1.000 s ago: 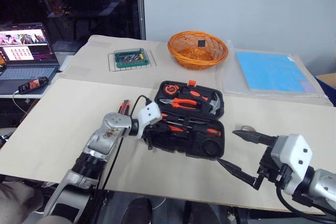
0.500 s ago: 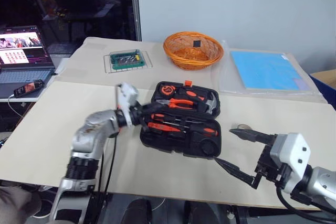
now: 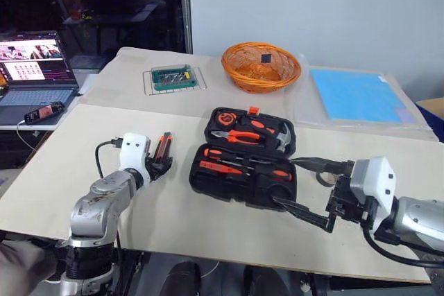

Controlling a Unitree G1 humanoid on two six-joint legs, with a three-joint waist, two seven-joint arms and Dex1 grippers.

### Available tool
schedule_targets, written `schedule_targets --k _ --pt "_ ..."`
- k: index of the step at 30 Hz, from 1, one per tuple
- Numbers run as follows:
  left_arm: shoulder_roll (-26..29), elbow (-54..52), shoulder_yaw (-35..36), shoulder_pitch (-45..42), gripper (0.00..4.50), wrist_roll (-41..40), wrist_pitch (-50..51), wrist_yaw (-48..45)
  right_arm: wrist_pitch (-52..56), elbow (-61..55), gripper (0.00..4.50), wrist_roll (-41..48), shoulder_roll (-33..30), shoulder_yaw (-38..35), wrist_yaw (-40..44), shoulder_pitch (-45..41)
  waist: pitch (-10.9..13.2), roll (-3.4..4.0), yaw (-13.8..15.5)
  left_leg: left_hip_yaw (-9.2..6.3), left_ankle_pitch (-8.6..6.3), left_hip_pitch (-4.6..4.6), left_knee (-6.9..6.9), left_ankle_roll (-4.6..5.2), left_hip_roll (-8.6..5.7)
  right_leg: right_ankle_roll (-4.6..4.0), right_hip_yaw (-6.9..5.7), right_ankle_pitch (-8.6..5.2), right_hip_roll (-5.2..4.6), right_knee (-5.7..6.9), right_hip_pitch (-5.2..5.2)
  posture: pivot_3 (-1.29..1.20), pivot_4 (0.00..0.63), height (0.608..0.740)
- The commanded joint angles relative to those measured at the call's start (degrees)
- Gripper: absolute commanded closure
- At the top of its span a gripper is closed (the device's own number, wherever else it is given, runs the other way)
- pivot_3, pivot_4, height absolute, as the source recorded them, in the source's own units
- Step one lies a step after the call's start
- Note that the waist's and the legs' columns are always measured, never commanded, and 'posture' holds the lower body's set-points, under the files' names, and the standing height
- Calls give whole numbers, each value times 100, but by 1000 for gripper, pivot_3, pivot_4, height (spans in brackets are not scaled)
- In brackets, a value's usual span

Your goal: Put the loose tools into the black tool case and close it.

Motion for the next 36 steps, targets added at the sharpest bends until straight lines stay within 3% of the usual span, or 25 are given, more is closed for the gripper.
schedule_targets --k 1,3,7,9,12,14,18,26,36 --pt "14 41 -16 50 2069 46 -275 -13 -115 -43 0 114 -90 -159 95 -63 -1 1 0 0 0 0 -2 0 1 -2 0 0 1 0 -1 0 150 740" --pt "69 31 17 121 2728 -4 -464 -162 -119 -41 0 109 -103 -207 125 -25 -1 1 2 1 0 0 -6 0 1 -4 -1 -2 1 1 -4 0 150 740" --pt "263 -23 274 79 2729 -412 -1257 -943 -102 -85 0 78 -70 -247 75 46 1 -1 0 5 0 -7 -6 0 1 -6 0 -1 -1 -1 -11 0 150 740" --pt "501 -101 258 -148 2729 -932 -1505 -1858 -90 -121 0 91 -47 -314 37 124 1 -1 11 6 0 -31 -4 -1 3 -11 0 2 -3 0 -40 0 150 740" --pt "1671 95 -609 -851 2729 -1565 -1691 -4653 -73 -261 0 151 26 -532 9 428 2 -3 78 7 1 -61 6 -1 3 -16 -10 6 0 5 -61 0 150 740" --pt "2181 589 -1319 -1370 2729 -1237 -2234 -5765 -113 -347 0 138 51 -683 38 637 -1 4 110 11 1 -66 5 -2 2 -18 -14 6 1 1 -68 0 150 740" --pt "2245 1728 -2372 -2358 2729 -498 -3584 -7081 -128 -515 0 205 70 -1174 138 1062 -8 27 105 22 -1 -64 2 6 -9 -15 2 5 -5 -12 -58 0 150 740" --pt "1473 3717 -3423 -3456 2729 655 -5251 -7777 -138 -631 0 310 62 -2328 619 1924 -1 16 84 15 28 -67 10 55 -4 -14 1 5 14 -4 -58 0 150 740" --pt "1057 4370 -3634 -3499 2729 1207 -5625 -7717 -85 -801 0 448 88 -2628 570 2154 -1 15 84 5 29 -66 13 56 1 -11 2 3 21 -1 -55 0 150 740"
